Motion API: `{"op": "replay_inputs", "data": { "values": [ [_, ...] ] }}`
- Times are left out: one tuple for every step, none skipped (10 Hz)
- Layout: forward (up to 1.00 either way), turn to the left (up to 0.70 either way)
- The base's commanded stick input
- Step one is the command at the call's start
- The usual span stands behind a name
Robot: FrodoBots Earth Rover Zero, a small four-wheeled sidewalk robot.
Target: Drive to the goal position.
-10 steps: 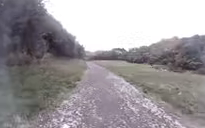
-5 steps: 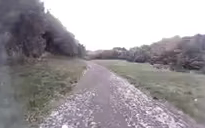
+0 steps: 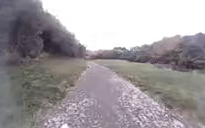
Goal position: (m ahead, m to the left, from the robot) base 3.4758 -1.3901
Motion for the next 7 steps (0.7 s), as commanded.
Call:
{"op": "replay_inputs", "data": {
  "values": [
    [0.85, 0.00],
    [0.85, 0.00],
    [0.85, 0.00],
    [0.85, 0.00],
    [0.85, 0.00],
    [0.85, 0.00],
    [0.85, 0.00]
  ]
}}
